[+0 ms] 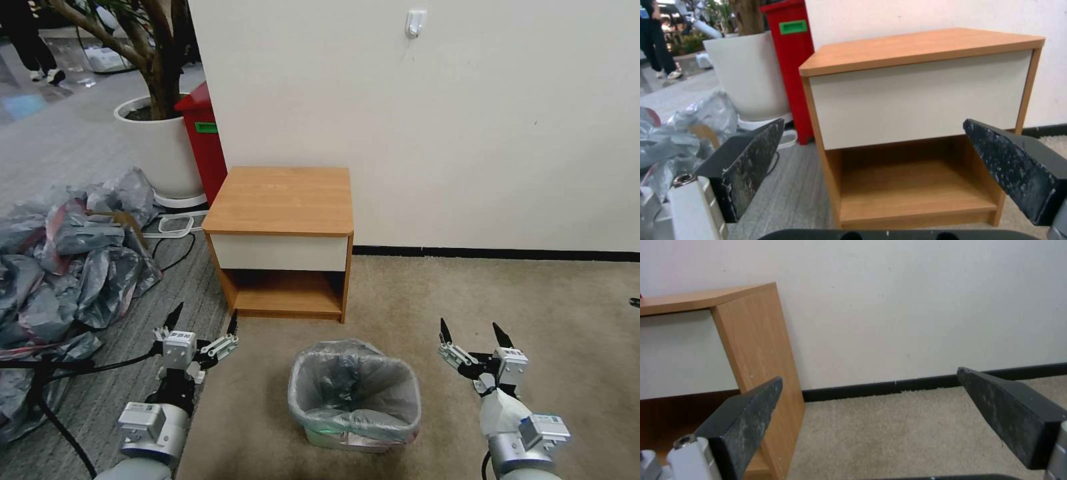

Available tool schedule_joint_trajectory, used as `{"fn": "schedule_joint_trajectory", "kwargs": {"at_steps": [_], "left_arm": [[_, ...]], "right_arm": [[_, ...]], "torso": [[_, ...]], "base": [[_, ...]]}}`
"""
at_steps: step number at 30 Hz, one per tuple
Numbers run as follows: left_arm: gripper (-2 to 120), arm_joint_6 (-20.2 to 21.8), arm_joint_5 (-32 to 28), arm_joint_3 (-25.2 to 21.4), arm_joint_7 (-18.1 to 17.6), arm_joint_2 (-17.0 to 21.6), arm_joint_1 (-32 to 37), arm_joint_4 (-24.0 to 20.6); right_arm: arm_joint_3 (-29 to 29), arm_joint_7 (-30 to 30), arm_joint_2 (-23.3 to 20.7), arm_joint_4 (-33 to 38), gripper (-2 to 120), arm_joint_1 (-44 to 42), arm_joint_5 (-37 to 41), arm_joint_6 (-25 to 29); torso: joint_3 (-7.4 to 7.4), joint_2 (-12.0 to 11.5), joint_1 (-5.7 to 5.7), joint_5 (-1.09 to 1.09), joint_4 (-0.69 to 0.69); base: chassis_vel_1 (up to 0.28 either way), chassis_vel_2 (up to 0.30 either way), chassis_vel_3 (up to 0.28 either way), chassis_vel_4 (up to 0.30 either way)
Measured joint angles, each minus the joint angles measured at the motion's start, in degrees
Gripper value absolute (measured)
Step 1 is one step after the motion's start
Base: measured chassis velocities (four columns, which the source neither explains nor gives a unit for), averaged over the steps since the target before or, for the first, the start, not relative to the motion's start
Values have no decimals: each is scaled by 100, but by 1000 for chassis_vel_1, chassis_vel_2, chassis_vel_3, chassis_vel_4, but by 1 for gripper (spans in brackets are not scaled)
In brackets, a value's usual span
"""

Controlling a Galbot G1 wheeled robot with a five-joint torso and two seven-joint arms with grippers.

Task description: Pick up the garbage bag from the table and place it over the trash can.

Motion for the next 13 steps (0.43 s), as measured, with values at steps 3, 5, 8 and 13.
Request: {"fn": "schedule_joint_trajectory", "kwargs": {"at_steps": [3, 5, 8, 13], "left_arm": [[100, 2, -2, 4, 0, 0, -1, 0], [100, 3, -4, 7, -1, 0, -2, 0], [100, 5, -5, 9, -3, 0, -2, 0], [100, 6, -8, 13, -7, 0, -3, 0]], "right_arm": [[-1, 1, -1, 1, 100, 0, 1, 0], [-2, 1, -2, 2, 100, 0, 2, 0], [-3, 2, -2, 3, 100, 1, 3, -1], [-5, 2, -4, 5, 100, 1, 5, -3]], "torso": [[0, 0, 0, 0, 0], [0, 0, 0, 0, 0], [0, 0, 0, 0, 0], [0, 0, 0, 0, 0]], "base": [[0, 0, 0, 0], [0, 0, 0, 0], [0, 0, 0, 0], [0, 0, 0, 0]]}}
